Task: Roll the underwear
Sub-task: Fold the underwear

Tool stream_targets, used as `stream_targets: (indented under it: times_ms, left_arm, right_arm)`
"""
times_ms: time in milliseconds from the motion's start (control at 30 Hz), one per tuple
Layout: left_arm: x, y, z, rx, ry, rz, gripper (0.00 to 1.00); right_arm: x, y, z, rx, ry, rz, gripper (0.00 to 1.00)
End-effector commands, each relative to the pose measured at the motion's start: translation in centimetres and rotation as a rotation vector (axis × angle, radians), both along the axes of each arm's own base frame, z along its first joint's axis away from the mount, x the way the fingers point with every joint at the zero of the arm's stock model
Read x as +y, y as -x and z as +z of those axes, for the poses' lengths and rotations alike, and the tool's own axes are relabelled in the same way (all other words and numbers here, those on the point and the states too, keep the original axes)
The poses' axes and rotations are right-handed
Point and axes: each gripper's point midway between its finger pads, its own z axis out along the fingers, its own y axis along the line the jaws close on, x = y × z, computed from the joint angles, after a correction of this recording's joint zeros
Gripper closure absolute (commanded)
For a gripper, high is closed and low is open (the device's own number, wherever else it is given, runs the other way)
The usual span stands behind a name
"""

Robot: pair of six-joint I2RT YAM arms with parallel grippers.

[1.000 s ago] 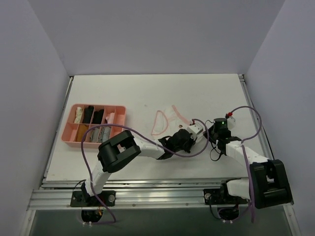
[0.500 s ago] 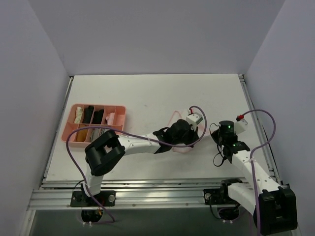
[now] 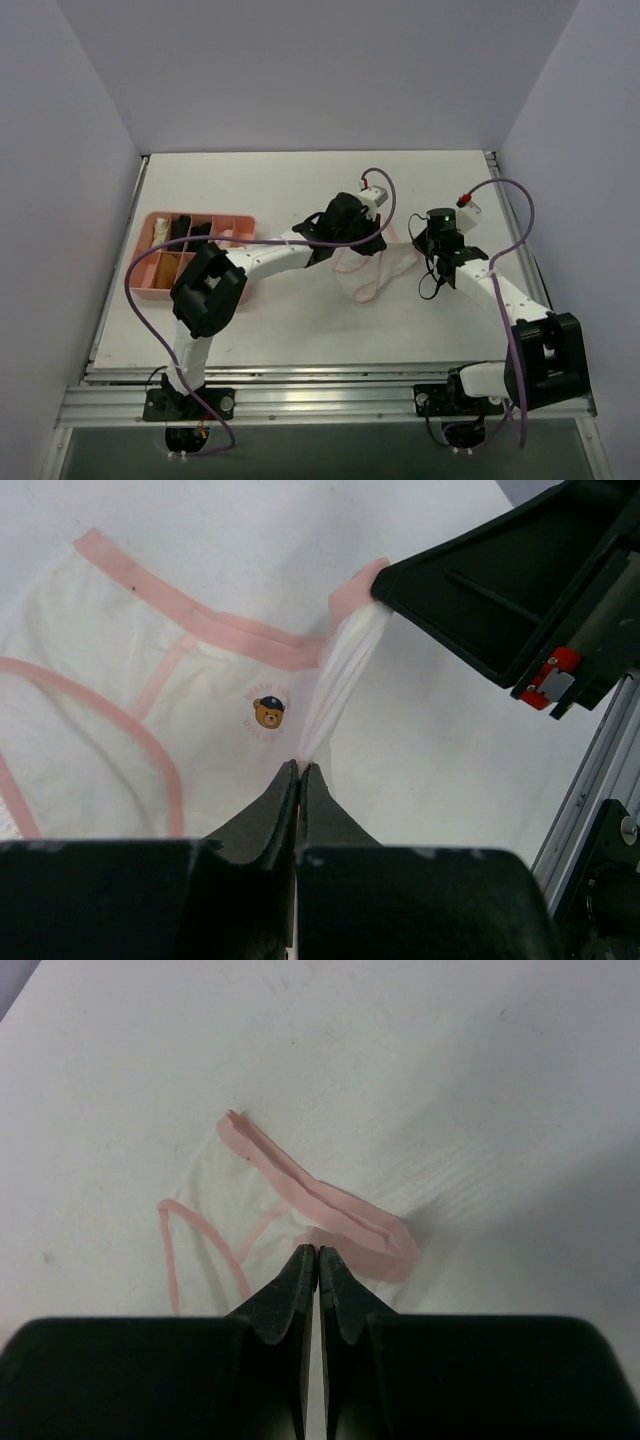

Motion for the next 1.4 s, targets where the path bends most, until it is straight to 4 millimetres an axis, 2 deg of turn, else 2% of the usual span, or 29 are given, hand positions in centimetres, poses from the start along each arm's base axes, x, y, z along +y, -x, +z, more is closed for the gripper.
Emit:
stream_targets:
  times_ms: [0,33,67,133,200,233,300,333,400,433,467,600,767,800,867,900,1000,1033,1067,1167,1267,1300,1333,1367]
  left_arm:
    - [0.3,-1.3,1.6,-0.008,0.017,-0.031,0.98]
    - [1.0,-2.0,1.2,0.018,0.005,-0.021,0.98]
    - [1.3,-2.4,1.0,0.034,0.002,-0.02,0.98]
    - [1.8,-3.6,0.9,0.053,0.013,-0.02,0.98]
    - [2.1,-4.3,0.7,0.058,0.017,-0.013,0.98]
    - [2.2,-4.7,0.3,0.066,0.013,-0.011,0.98]
    - [2.6,-6.0,0.7,0.063,0.019,0.003,0.98]
    - [2.7,-6.5,0.2,0.07,0.013,0.011,0.98]
    - [3.1,-8.0,0.5,0.07,0.014,0.032,0.98]
    - [2.9,-7.8,-0.1,0.094,0.02,0.003,0.98]
    - [3.3,-8.5,0.0,0.095,0.021,0.012,0.97]
    - [3.9,-9.8,-2.0,0.136,0.018,0.021,0.96]
    - [4.7,-11.4,-3.0,0.158,0.037,0.039,0.95]
    - [4.9,-11.8,-3.2,0.167,0.044,0.043,0.95]
    - [5.2,-12.3,-3.6,0.173,0.042,0.052,0.94]
    - [5.3,-12.4,-3.8,0.176,0.042,0.052,0.94]
    - [5.8,-13.2,-4.2,0.181,0.042,0.064,0.93]
    - [5.9,-13.4,-4.3,0.183,0.043,0.064,0.93]
    - [6.1,-13.7,-4.1,0.179,0.048,0.067,0.92]
    - [6.4,-14.3,-4.2,0.174,0.046,0.076,0.87]
    - [6.8,-14.8,-4.8,0.173,0.032,0.091,0.75]
    - [6.9,-14.9,-5.0,0.169,0.024,0.094,0.66]
    - [7.2,-15.1,-5.2,0.169,0.018,0.103,0.64]
    - [7.3,-15.3,-5.4,0.166,0.012,0.108,0.62]
  right_arm:
    - [-0.1,-2.2,1.0,-0.009,0.055,-0.011,1.0]
    - [0.1,-2.6,1.1,-0.007,0.056,-0.006,1.0]
    - [0.5,-3.0,0.3,0.017,0.062,0.003,1.0]
    - [1.1,-4.2,1.3,0.001,0.062,0.015,1.0]
    - [1.6,-4.9,0.7,0.023,0.071,0.025,1.0]
    - [1.9,-5.7,1.5,0.005,0.067,0.026,1.0]
    - [2.2,-6.5,0.7,0.034,0.076,0.038,1.0]
    - [2.4,-7.4,1.4,0.02,0.075,0.04,1.0]
    - [2.7,-8.2,0.4,0.048,0.083,0.05,1.0]
    - [2.9,-8.9,0.8,0.038,0.081,0.056,1.0]
    - [3.1,-9.3,-0.1,0.06,0.088,0.064,1.0]
    - [3.7,-10.7,-1.6,0.097,0.096,0.088,1.0]
    - [5.1,-12.5,-3.3,0.133,0.111,0.14,1.0]
    - [5.4,-13.2,-2.7,0.118,0.119,0.15,1.0]
    - [5.7,-13.6,-3.3,0.13,0.127,0.158,1.0]
    - [5.8,-14.2,-2.7,0.114,0.13,0.16,1.0]
    - [6.1,-14.8,-3.1,0.123,0.148,0.17,1.0]
    - [6.2,-15.5,-2.4,0.105,0.148,0.168,1.0]
    - [6.4,-15.7,-2.6,0.109,0.157,0.176,1.0]
    - [6.8,-16.7,-2.1,0.091,0.165,0.181,1.0]
    - [7.3,-17.7,-2.4,0.088,0.17,0.198,1.0]
    - [7.5,-18.0,-2.6,0.089,0.17,0.206,1.0]
    - [7.4,-17.9,-3.9,0.124,0.183,0.214,1.0]
    - [7.7,-18.5,-3.4,0.117,0.181,0.225,1.0]
